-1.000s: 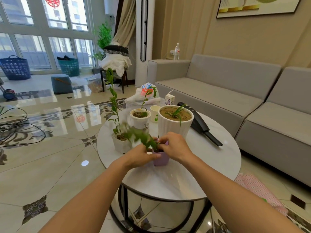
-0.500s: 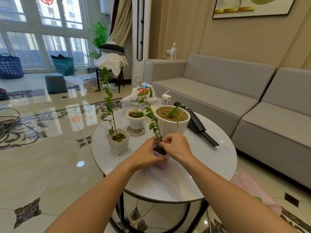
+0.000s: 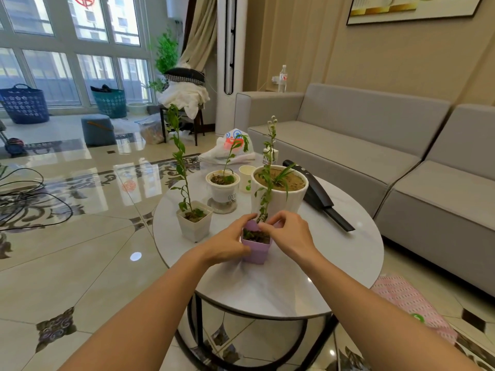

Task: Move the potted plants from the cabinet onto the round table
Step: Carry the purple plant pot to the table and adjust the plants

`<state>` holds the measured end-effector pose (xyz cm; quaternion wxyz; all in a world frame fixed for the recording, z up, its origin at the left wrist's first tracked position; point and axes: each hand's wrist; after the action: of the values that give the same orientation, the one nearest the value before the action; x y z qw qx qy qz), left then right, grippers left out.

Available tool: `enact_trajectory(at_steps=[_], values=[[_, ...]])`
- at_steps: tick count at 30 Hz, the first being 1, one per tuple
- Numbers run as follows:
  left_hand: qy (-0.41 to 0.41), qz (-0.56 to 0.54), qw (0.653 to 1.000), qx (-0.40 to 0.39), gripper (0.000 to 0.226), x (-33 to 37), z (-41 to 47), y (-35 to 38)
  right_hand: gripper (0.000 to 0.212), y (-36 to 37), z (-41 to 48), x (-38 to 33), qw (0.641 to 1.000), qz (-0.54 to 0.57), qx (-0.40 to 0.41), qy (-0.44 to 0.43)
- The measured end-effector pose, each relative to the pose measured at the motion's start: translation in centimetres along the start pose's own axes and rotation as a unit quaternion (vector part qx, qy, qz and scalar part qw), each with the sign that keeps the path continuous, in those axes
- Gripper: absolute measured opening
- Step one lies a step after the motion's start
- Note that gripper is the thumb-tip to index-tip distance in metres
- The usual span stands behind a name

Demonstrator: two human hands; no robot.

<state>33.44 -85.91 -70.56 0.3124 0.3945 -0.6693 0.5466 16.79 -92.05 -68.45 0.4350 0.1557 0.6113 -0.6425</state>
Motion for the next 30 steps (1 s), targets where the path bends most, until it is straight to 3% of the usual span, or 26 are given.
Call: enact_trajectory(at_steps=[4, 9, 11, 16, 18, 21, 23, 30], values=[[-0.009, -0.042, 0.999, 0.019, 0.090, -0.2, -0.1, -0.9, 0.031, 0.2, -1.3, -1.2, 0.996, -0.002, 0.050, -0.068], [0.015, -0.036, 0.992, 0.124, 0.066, -0.8, -2.2, -3.5, 0.015, 2.9, -2.3, -4.9, 0.985, 0.032, 0.000, -0.170], [0.024, -0.030, 0.981, 0.190, 0.053, -1.5, -3.4, -4.7, 0.013, 4.4, -2.0, -6.2, 0.985, 0.047, -0.036, -0.160], [-0.011, -0.067, 0.914, 0.400, 0.032, -4.1, -5.2, -7.6, 0.056, 7.4, 0.1, -8.7, 0.986, 0.061, -0.138, -0.067], [-0.056, -0.067, 0.901, 0.424, 0.022, -5.3, -5.0, -8.1, 0.059, 8.3, 1.0, -9.2, 0.984, 0.070, -0.161, -0.035], [-0.104, -0.065, 0.937, 0.326, 0.078, -6.6, -4.3, -7.7, 0.067, 9.3, 1.6, -9.5, 0.977, 0.096, -0.191, -0.008], [-0.095, -0.060, 0.951, 0.289, 0.101, -6.9, -3.6, -7.3, 0.073, 9.9, 1.7, -9.5, 0.975, 0.109, -0.192, 0.002], [-0.078, -0.053, 0.954, 0.285, 0.114, -6.2, -2.0, -6.8, 0.082, 10.9, 1.6, -8.4, 0.981, 0.077, -0.180, 0.010]])
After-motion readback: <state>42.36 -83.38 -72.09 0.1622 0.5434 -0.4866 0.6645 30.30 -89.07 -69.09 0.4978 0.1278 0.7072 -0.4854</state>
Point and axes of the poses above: each hand's wrist, its own z-axis towards the middle knuckle, its own y-axis out of the palm, x = y × z, and after that the axes turned 6 degrees about -y, right-handed
